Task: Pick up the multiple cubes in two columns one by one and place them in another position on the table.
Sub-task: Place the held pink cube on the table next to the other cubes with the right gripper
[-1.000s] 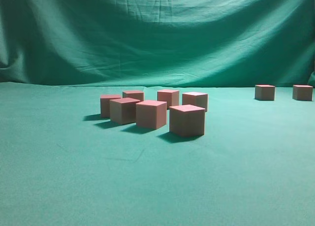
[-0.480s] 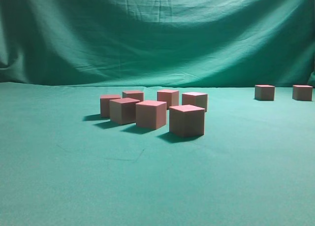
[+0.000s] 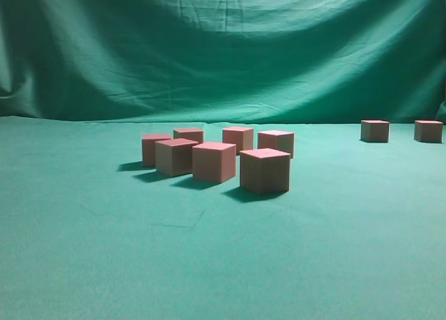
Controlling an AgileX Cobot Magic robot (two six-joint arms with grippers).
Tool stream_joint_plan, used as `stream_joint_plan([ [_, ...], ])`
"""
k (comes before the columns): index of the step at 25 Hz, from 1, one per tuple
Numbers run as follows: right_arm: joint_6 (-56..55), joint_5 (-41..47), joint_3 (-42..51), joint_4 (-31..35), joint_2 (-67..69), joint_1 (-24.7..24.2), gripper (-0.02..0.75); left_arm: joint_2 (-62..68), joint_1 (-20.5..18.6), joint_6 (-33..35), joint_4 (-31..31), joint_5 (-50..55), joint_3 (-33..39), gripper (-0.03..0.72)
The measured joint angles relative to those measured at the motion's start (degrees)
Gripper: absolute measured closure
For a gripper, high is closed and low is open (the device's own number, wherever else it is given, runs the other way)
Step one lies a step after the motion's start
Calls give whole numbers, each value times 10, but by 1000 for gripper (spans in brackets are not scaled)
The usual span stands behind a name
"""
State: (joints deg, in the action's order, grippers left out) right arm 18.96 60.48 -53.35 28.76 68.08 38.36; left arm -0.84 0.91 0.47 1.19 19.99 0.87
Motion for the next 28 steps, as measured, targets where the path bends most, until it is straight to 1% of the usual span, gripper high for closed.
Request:
stream_joint_plan([
  [4, 28, -26, 0, 1, 44, 55, 474, 0, 0, 0, 0, 0, 0, 688],
  [7, 45, -41, 0, -7, 88, 85, 474, 0, 0, 0, 0, 0, 0, 688],
  [11, 37, -111, 0, -59, 139, 129, 474, 0, 0, 0, 0, 0, 0, 688],
  [14, -14, -168, 0, -115, 169, 155, 474, 0, 0, 0, 0, 0, 0, 688],
  [17, -98, -206, 0, -175, 193, 163, 474, 0, 0, 0, 0, 0, 0, 688],
  [23, -262, -230, 0, -321, 214, 166, 474, 0, 0, 0, 0, 0, 0, 688],
  [25, -293, -234, 0, -351, 224, 166, 474, 0, 0, 0, 0, 0, 0, 688],
  [28, -306, -234, 0, -370, 243, 166, 474, 0, 0, 0, 0, 0, 0, 688],
])
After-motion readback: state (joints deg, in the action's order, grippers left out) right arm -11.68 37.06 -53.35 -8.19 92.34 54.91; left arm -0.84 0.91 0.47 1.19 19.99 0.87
